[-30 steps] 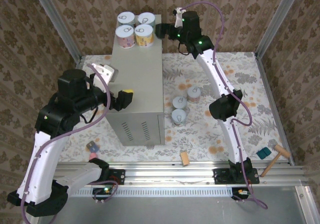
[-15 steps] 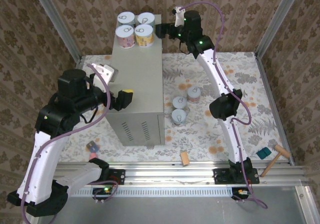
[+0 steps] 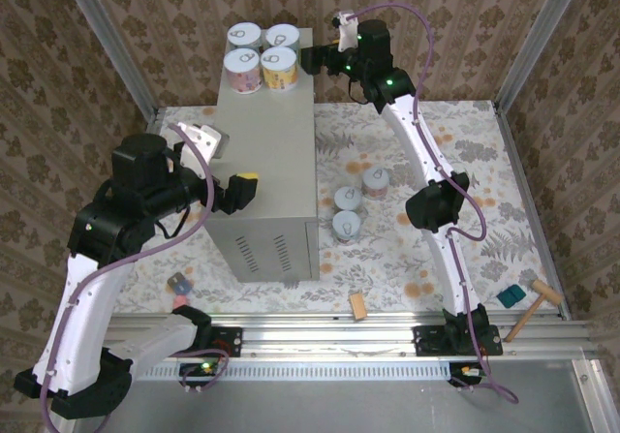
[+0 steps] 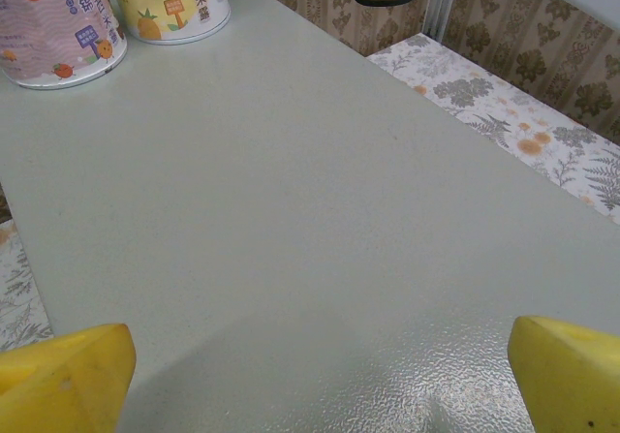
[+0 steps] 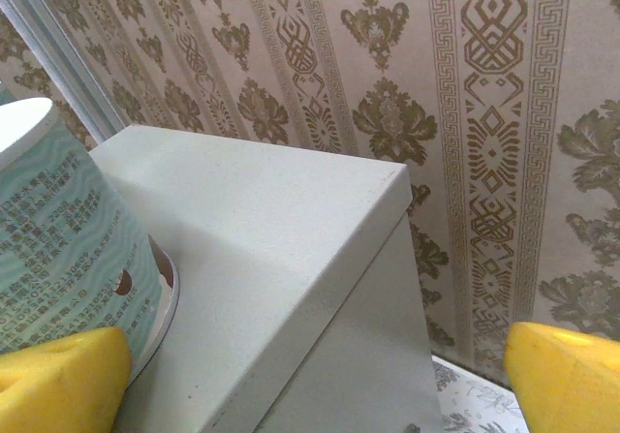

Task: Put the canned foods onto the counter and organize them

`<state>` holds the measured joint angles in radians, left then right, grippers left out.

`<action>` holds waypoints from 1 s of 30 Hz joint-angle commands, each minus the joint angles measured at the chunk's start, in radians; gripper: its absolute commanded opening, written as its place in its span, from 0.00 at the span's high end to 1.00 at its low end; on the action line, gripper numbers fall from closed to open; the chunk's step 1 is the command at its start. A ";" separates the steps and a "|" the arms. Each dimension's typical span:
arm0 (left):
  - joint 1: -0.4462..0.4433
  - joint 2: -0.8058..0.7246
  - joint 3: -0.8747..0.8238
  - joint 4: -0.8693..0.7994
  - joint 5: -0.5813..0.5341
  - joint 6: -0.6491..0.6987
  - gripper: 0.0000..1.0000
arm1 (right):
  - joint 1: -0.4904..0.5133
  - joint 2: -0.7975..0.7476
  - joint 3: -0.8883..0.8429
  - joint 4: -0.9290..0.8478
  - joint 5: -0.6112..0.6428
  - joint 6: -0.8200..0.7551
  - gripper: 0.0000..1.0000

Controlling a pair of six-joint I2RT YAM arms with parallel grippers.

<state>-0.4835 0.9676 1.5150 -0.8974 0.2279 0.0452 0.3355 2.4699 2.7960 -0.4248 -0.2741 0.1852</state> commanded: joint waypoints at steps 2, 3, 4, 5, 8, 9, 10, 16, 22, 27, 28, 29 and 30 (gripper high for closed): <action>-0.003 0.002 0.031 -0.021 -0.004 -0.001 0.00 | -0.009 0.085 -0.018 -0.117 0.036 -0.070 0.00; -0.003 0.002 0.031 -0.020 -0.003 -0.001 0.00 | -0.009 0.084 -0.018 -0.118 0.036 -0.072 0.00; -0.003 0.003 0.031 -0.020 -0.002 -0.001 0.00 | -0.009 0.083 -0.017 -0.117 0.036 -0.074 0.00; -0.003 0.005 0.032 -0.017 -0.002 0.000 0.00 | -0.008 0.083 -0.017 -0.118 0.036 -0.075 0.00; -0.003 0.008 0.034 -0.016 -0.001 0.000 0.00 | -0.005 0.083 -0.017 -0.117 0.045 -0.089 0.00; -0.003 0.009 0.035 -0.015 0.001 0.001 0.00 | -0.003 0.083 -0.017 -0.121 0.050 -0.097 0.00; -0.003 0.010 0.036 -0.016 0.001 0.002 0.00 | 0.000 0.083 -0.017 -0.124 0.053 -0.103 0.00; -0.003 0.017 0.038 -0.012 0.005 0.004 0.00 | 0.007 0.079 -0.016 -0.132 0.062 -0.130 0.00; -0.003 0.020 0.038 -0.011 0.005 0.004 0.00 | 0.016 0.077 -0.017 -0.137 0.072 -0.150 0.00; -0.003 0.019 0.038 -0.011 0.005 0.005 0.00 | 0.018 0.073 -0.017 -0.140 0.068 -0.154 0.00; -0.003 0.019 0.038 -0.011 0.005 0.005 0.00 | 0.019 0.071 -0.017 -0.139 0.064 -0.154 0.00; -0.003 0.018 0.036 -0.011 0.005 0.004 0.00 | 0.022 0.069 -0.016 -0.141 0.065 -0.158 0.00; -0.003 0.018 0.036 -0.012 0.005 0.004 0.00 | 0.026 0.065 -0.018 -0.142 0.069 -0.167 0.00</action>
<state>-0.4835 0.9886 1.5276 -0.8970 0.2283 0.0452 0.3336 2.4699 2.7998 -0.4217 -0.2390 0.1238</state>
